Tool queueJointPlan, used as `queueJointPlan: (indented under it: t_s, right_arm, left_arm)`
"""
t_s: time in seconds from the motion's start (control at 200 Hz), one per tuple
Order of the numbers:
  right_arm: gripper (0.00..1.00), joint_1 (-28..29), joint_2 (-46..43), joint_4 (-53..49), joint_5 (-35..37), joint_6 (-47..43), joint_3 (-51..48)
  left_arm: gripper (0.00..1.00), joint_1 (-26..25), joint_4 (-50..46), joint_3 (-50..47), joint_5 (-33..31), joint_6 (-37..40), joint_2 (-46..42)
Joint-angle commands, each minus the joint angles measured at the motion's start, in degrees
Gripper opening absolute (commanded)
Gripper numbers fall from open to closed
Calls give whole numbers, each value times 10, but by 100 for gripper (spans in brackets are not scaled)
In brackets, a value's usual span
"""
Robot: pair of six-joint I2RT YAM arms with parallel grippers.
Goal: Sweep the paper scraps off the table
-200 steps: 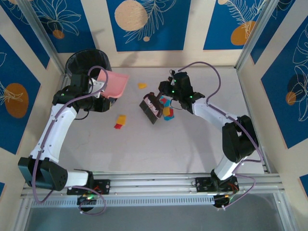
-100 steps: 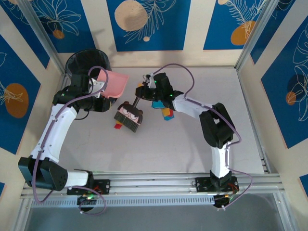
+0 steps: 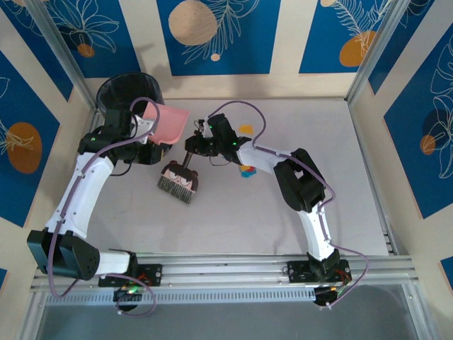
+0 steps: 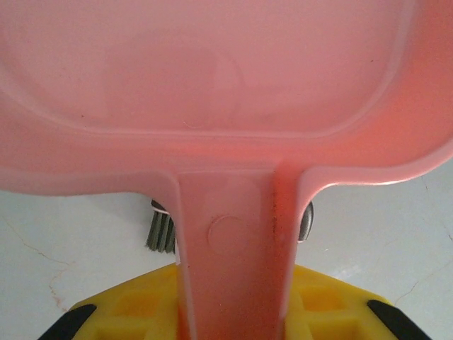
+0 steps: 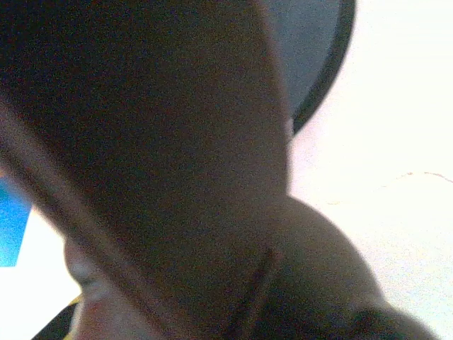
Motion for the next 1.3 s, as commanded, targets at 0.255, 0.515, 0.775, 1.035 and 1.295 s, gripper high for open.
queueJointPlan:
  t_s: [0.255,0.515,0.775,1.035,1.295]
  right_arm:
    - [0,-61,-84,18,76,5,-110]
    - [0,-117,-169,12,143,0,-211]
    - [0,-142,-262,-48,280,-26,-274]
    - [0,-139,-314,-38,234,-42,-272]
    - [0,-125,-283,22,112,-22,-202]
  left_arm:
    - [0,-5,2,-7,1,10,4]
    - [0,-5,2,-7,3,9,5]
    - [0,-5,1,-7,4,8,7]
    - [0,-5,0,-7,3,8,8]
    - [0,-5,0,-7,5,7,9]
